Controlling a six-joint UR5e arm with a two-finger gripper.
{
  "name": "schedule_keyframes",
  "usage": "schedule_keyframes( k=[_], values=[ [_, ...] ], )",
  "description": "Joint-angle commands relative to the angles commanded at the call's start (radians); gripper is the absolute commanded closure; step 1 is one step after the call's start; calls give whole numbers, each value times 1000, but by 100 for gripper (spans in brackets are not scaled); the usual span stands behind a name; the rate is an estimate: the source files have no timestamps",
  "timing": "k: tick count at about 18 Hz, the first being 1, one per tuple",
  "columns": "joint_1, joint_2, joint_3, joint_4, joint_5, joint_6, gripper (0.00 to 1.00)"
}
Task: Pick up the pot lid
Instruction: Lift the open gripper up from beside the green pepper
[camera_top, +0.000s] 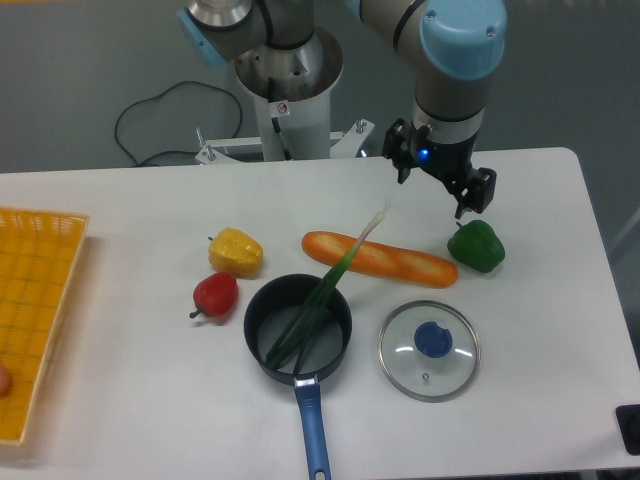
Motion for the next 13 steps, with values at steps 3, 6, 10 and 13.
schedule_keyframes(
  k=[3, 6, 10, 13],
  values=[
    [0, 0, -6, 9, 2, 3, 0],
    [0, 0, -2, 23, 2, 3, 0],
    [0, -5, 0, 51, 2, 2, 0],
    [0, -14, -3, 75, 3, -9, 0]
  ],
)
